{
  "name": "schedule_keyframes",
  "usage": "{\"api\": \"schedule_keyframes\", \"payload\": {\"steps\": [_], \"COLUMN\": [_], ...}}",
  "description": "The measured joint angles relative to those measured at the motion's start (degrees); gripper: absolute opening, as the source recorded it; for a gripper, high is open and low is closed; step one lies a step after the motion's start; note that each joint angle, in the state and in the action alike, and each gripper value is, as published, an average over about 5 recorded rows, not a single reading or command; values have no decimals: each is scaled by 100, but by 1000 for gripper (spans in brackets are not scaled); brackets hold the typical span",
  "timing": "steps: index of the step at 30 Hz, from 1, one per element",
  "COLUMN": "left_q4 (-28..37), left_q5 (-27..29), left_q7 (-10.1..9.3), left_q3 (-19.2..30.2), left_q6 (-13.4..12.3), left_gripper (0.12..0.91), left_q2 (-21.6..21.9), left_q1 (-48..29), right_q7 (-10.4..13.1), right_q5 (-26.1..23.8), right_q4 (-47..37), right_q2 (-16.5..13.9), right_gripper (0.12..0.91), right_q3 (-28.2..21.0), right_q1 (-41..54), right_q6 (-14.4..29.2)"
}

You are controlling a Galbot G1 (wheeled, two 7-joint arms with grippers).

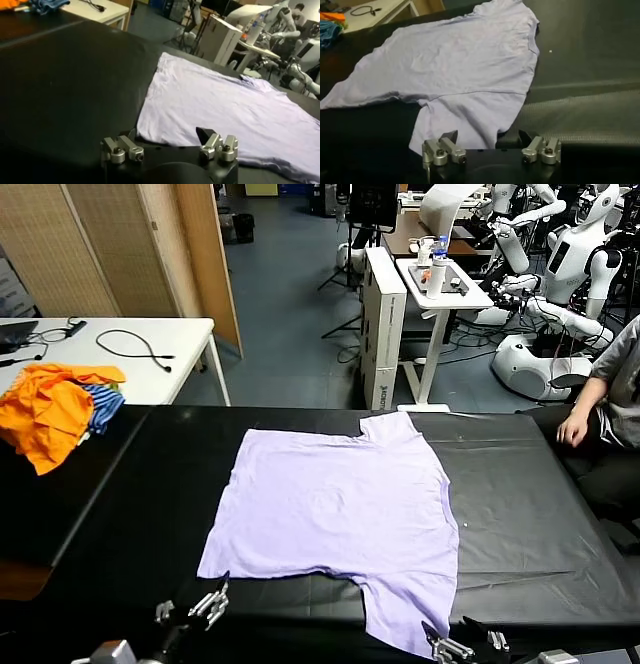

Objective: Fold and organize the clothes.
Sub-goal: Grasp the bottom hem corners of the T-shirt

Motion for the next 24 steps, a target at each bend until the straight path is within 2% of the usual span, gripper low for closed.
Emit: {"api": "schedule_keyframes", "payload": {"steps": [7, 14, 17, 19, 24], "left_q4": [185, 325, 357, 377, 411], "left_q5": [-89, -161, -162, -156, -149], "left_q7": [-20, -50, -53, -53, -55], "left_q3": [-81, -132, -134, -133, -128], "left_q6": [-46, -72, -81, -84, -80], "left_gripper": [907, 882, 797, 697, 382], "left_q2": [14, 21, 19, 15, 13], "left_q1": [-100, -197, -217, -225, -224], "right_q7": [0, -2, -5, -9, -15], "right_q5": [-70, -108, -120, -126, -134], "right_q4": [-27, -78, -86, -84, -75], "right_q2": [38, 63, 79, 83, 83], "right_gripper": [899, 766, 705, 651, 378], "right_q3": [-66, -98, -108, -113, -116], "right_q1": [32, 45, 44, 37, 27], "right_q6": [-10, -14, -14, -14, -16]}}
